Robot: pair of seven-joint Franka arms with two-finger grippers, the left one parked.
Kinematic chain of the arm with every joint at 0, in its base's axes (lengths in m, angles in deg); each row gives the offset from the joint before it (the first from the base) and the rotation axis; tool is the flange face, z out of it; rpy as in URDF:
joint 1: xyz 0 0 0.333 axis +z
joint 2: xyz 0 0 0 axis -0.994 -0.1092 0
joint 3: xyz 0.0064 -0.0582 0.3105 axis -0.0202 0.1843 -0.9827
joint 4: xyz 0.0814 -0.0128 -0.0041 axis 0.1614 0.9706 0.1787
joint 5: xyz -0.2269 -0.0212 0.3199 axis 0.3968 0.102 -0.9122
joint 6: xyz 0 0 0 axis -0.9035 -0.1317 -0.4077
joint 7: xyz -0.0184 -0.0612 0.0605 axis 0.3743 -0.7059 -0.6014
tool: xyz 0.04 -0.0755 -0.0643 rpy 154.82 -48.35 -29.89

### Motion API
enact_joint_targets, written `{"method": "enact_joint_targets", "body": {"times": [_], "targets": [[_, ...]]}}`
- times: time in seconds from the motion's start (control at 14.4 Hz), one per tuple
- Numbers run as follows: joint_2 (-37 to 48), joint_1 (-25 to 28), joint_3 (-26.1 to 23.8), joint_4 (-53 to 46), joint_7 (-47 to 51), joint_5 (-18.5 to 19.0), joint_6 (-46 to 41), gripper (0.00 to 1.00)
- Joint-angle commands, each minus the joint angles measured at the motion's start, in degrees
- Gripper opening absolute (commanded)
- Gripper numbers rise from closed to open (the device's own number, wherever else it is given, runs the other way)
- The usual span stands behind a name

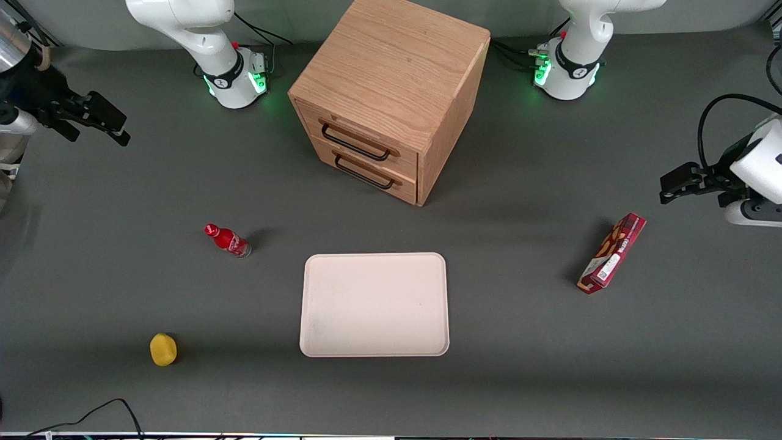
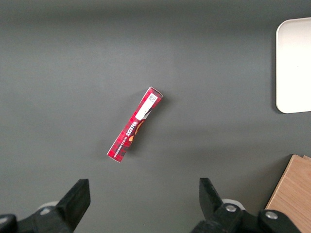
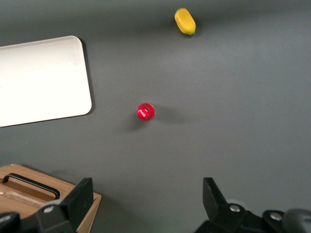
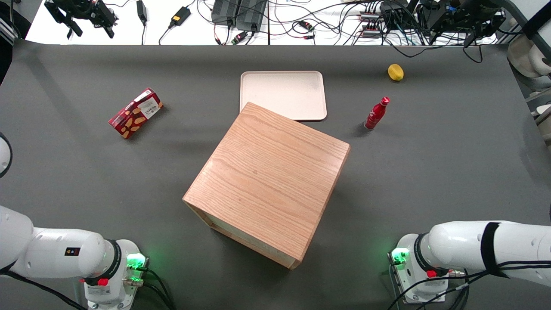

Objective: Open upper drawer
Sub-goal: 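Lift the right gripper from its rest pose toward the wooden cabinet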

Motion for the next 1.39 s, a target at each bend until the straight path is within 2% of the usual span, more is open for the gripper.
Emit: {"method": "enact_joint_targets", "body": {"times": [0.0,0.62,0.76,0.9,1.04,1.32], "targets": [[-0.79,0.81,1.07,-1.64,0.34,0.14,-2.50,1.00],[-1.31,1.95,3.45,-4.27,-2.98,-3.63,-7.77,1.00],[-1.49,3.09,3.36,-6.98,-9.29,-8.71,-8.83,1.00],[-1.75,3.27,2.84,-7.09,-9.33,-13.81,-8.83,1.00],[-2.97,4.40,0.91,-7.61,-10.28,-17.34,-8.75,1.00],[-10.34,5.46,-9.36,-14.01,-18.17,-17.70,-8.57,1.00]]}}
